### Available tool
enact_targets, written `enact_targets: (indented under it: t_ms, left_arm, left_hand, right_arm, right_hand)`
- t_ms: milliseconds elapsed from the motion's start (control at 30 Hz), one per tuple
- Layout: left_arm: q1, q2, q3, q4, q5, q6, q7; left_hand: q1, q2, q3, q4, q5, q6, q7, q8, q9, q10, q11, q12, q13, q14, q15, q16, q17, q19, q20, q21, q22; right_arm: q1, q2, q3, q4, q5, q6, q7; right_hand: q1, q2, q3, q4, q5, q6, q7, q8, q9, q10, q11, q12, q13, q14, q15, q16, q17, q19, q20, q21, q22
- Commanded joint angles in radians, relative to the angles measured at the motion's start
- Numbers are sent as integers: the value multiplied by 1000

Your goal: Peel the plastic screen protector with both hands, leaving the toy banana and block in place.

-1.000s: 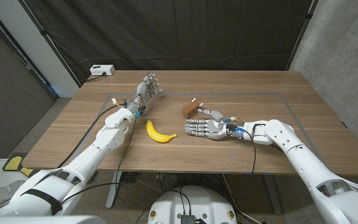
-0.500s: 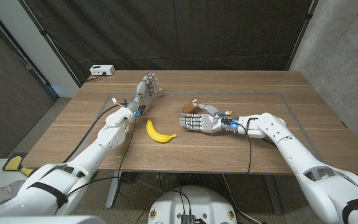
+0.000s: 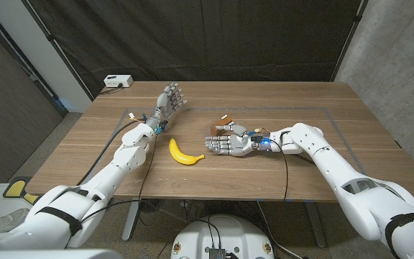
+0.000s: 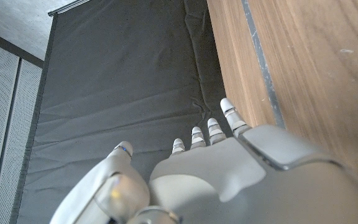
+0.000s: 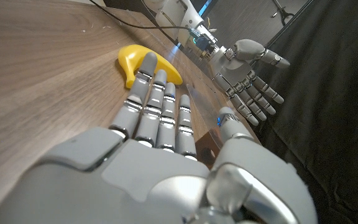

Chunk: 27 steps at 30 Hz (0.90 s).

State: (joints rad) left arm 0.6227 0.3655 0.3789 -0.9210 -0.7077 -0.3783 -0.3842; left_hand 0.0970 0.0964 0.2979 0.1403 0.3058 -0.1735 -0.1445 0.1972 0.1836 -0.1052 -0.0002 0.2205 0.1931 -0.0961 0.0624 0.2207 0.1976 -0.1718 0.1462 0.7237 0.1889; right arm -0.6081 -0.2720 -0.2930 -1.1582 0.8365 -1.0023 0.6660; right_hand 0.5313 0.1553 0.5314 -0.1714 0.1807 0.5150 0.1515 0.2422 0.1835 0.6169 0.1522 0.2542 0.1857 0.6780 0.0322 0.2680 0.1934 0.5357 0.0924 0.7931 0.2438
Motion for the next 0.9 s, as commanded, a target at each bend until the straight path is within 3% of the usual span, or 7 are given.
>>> enact_targets:
  t_ms: [33,300,433,500,567,667,900]
  left_arm:
    - [-5,-6,6,-2,3,-2,-8]
    - [-6,-8,9,-9,4,7,-4]
    - [-4,-8,10,-14,4,5,-5]
    - [-3,-8,10,-19,3,5,-5]
    - [-1,-6,10,-25,2,9,-4]
    - [3,-4,10,-33,1,14,-2]
    - [5,-3,16,-50,5,17,-7]
  left_hand:
    - [13,-2,-2,-1,-3,-13,-6,0,3,1,5,-1,2,4,2,-2,4,-129,11,-1,1]
    - [14,-4,-3,-2,-3,-13,-6,0,3,2,3,-1,2,4,2,-3,4,-128,11,-3,1]
    - [15,-5,-4,-3,-3,-13,-5,-1,3,2,5,-1,2,4,3,-4,4,-128,10,-4,1]
    - [15,-5,-4,-3,-3,-13,-5,-1,3,2,5,-1,2,3,2,-4,4,-128,10,-4,1]
    - [15,-6,-4,-3,-3,-14,-6,-1,3,3,5,-1,2,4,2,-4,4,-128,10,-5,1]
    - [16,-6,-5,-3,-3,-14,-6,-1,3,2,5,-2,2,3,3,-4,4,-128,10,-6,1]
    - [17,-8,-6,-4,-3,-13,-6,-1,3,3,2,-2,2,3,2,-5,3,-126,11,-8,1]
  right_arm:
    - [-122,93,156,-157,12,-47,-319]
    - [-198,153,222,-281,63,-30,-496]
    - [-194,154,209,-299,65,-32,-543]
    - [-197,157,204,-310,62,-25,-568]
    - [-199,152,192,-322,54,-10,-578]
    - [-195,123,156,-335,31,28,-552]
    - [-209,31,71,-377,-51,217,-414]
  right_hand:
    - [55,4,15,-1,-1,69,-25,18,5,66,-20,10,3,64,-35,29,13,10,-40,36,19]
    - [102,-39,-1,-10,5,131,-48,27,5,136,-39,14,4,134,-74,57,14,60,-62,100,45]
    - [241,-45,-3,-13,11,273,-84,60,8,298,-72,39,9,326,-166,170,50,130,-131,213,95]
    - [347,-41,-32,-8,4,355,-94,74,16,441,-97,87,44,441,-220,307,139,161,-187,311,151]
    - [462,-37,-64,-8,-1,462,-110,103,31,565,-112,148,97,493,-243,438,250,167,-212,422,217]
    - [569,-44,-97,-10,0,535,-99,133,58,643,-139,204,160,514,-253,549,356,192,-254,486,198]
    - [649,-40,-117,-4,-2,567,-74,159,102,689,-149,260,231,500,-260,626,458,184,-264,551,188]
